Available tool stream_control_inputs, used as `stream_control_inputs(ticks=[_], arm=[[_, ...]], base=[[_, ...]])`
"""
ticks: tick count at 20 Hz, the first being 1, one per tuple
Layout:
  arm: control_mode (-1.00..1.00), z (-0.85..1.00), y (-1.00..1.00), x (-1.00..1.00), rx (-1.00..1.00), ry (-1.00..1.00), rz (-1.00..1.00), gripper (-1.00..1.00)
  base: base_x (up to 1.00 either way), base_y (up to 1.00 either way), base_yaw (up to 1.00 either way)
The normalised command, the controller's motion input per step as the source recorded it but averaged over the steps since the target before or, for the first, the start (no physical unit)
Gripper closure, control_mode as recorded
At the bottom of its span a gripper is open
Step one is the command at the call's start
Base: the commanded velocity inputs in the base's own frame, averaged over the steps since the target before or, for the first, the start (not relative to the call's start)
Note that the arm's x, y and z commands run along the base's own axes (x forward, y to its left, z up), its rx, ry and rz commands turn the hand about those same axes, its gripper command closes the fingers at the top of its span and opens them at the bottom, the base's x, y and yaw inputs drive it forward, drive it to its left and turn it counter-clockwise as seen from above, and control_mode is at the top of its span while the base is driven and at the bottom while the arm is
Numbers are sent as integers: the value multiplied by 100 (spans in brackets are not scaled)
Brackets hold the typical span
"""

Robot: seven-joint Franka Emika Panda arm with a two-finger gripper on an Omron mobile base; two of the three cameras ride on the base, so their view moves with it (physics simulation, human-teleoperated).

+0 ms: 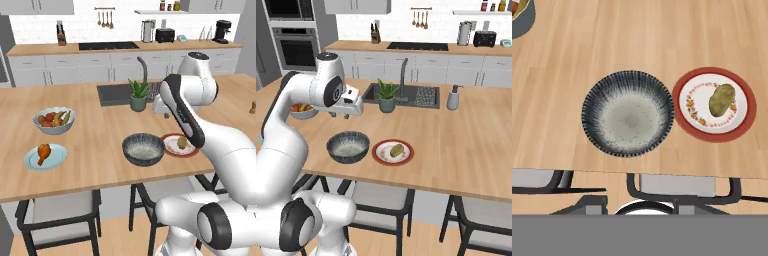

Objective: Pick the chicken drumstick and potato from their plates and place them in the bowl. Then put the bowl in the fridge.

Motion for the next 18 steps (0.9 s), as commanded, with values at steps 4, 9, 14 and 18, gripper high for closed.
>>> stream_control_inputs(ticks=[4,9,14,18], arm=[[-100,-2,-24,3,3,1,-1,-100],[-100,-34,-66,37,0,14,-3,-100],[-100,-38,-97,50,4,20,-9,-100],[-100,-59,-52,5,4,12,-15,-100]], base=[[0,0,0],[0,0,0],[0,0,0],[0,0,0]])
